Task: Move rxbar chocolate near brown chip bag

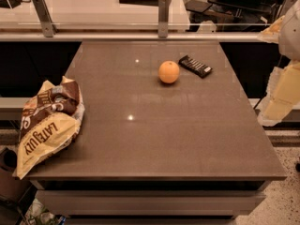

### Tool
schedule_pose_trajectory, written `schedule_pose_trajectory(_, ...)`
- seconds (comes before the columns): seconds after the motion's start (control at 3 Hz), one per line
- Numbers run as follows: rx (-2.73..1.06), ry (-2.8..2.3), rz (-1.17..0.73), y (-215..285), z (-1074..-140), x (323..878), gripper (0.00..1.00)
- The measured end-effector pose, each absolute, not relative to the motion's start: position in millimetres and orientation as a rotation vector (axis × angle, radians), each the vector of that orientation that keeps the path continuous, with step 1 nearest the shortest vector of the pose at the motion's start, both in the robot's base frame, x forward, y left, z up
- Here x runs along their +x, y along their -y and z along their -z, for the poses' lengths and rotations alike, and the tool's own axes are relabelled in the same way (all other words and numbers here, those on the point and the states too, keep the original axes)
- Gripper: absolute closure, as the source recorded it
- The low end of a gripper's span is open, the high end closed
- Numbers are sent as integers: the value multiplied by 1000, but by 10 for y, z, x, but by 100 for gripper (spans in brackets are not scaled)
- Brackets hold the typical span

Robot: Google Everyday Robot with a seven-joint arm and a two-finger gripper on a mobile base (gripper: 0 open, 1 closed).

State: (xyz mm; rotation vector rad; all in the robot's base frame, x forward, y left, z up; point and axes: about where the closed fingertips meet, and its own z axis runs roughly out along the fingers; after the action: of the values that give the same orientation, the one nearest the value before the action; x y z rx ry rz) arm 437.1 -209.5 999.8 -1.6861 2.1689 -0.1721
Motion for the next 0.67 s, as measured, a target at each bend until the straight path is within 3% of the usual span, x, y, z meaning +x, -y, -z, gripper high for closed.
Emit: schedule_pose_trajectory(0.67, -1663, -2169, 182, 2101, -10035, 4426, 0)
